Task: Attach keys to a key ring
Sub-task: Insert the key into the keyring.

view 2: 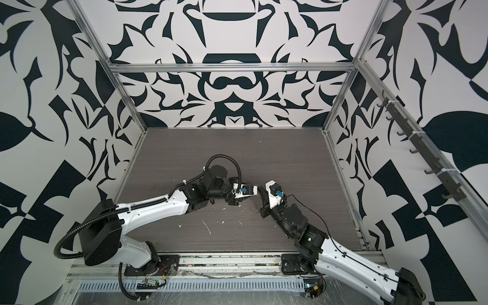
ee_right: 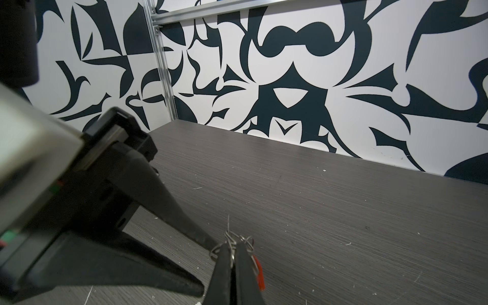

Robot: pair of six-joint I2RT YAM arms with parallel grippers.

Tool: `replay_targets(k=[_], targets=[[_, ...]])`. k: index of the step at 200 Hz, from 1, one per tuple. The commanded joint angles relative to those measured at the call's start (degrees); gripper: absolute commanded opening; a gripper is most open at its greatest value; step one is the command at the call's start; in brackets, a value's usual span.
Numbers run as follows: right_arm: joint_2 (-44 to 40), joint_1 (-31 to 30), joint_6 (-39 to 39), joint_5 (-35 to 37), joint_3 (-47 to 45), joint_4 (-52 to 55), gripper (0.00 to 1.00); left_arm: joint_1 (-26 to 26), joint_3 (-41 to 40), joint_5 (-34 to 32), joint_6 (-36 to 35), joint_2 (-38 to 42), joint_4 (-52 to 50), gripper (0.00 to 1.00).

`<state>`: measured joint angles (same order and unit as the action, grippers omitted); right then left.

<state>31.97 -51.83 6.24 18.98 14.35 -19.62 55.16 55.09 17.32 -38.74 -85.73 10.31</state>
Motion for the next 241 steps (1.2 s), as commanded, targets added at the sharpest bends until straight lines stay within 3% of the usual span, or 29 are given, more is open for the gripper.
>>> replay_targets(k=[1,34,58,188,241], targets=[[-0.2,0.1,0.0,-1.2,0.3,-5.5,0.0,0.3,1.4,-1.1,0.2,-0.3,0.7,0.24],[-0.1,0.2,-0.2,-2.0,0.0,-5.9,0.0,0.3,1.4,-1.6,0.7,-0.3,1.2,0.23],[0.4,0.2,-0.6,-2.0,0.0,-6.2,0.0,0.3,1.5,-1.8,1.0,-0.2,1.3,0.15],[1.7,0.1,-1.0,-1.8,0.1,-7.0,0.0,0.3,-1.2,-1.1,2.4,2.6,4.6,0.17],[1.8,0.1,-1.2,-1.8,0.0,-7.2,0.0,0.3,-0.7,-1.5,2.9,2.1,4.6,0.02]])
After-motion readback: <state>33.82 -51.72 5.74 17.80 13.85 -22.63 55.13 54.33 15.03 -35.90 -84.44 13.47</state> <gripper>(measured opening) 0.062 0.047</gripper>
